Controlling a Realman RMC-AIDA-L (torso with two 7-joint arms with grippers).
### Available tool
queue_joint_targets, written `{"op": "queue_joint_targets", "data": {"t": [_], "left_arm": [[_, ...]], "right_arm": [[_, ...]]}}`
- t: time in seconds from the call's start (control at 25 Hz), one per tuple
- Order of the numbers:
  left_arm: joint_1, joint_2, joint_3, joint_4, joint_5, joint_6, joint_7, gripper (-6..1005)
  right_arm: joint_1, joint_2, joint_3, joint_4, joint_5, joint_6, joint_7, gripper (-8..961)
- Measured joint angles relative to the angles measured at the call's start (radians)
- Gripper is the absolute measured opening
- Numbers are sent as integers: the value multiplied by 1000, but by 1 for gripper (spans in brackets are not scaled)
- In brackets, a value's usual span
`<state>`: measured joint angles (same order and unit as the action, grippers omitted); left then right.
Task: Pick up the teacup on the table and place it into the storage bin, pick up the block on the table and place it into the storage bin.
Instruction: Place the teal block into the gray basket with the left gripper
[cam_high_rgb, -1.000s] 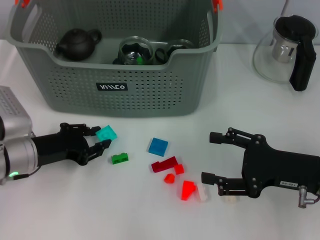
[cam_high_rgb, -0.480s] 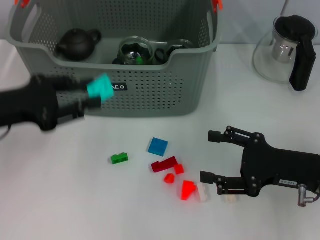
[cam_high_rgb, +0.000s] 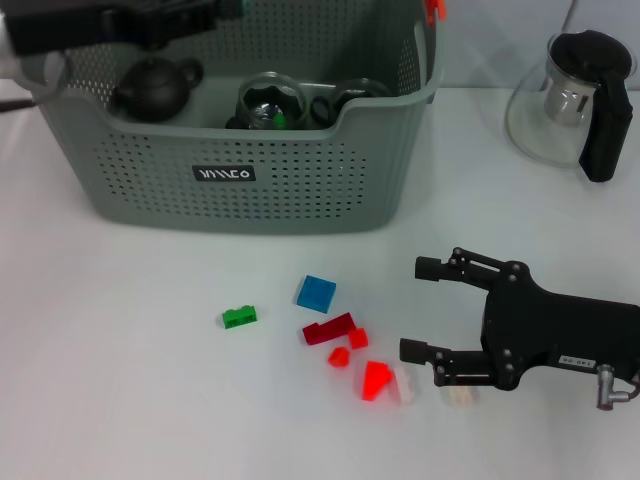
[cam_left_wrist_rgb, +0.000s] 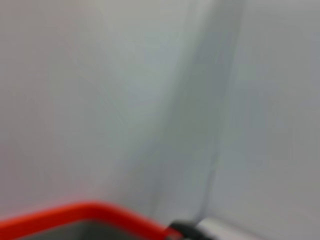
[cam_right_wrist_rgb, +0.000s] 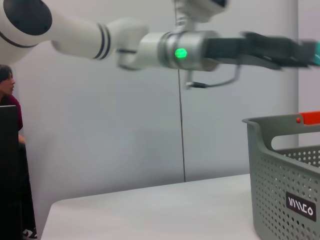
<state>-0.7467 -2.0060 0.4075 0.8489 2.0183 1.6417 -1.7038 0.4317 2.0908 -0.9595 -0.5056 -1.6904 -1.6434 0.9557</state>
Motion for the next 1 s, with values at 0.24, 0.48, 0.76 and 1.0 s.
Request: {"op": "queue_joint_targets", "data": {"t": [0.24, 0.48, 0.76, 1.0], "left_arm": [[-61, -4, 276, 49, 122, -329, -221, 408], [-93, -39, 511, 52, 318, -573, -375, 408], [-109, -88, 597, 53, 492, -701, -472, 407], [-114, -104, 602, 58, 515, -729, -489, 451]], "right_arm": [[6, 1, 1, -1, 0, 0, 0, 923], [15, 2, 1, 1, 0, 0, 0, 923], [19, 3, 1, 2, 0, 0, 0, 922], [21, 3, 1, 3, 0, 1, 0, 922]]}}
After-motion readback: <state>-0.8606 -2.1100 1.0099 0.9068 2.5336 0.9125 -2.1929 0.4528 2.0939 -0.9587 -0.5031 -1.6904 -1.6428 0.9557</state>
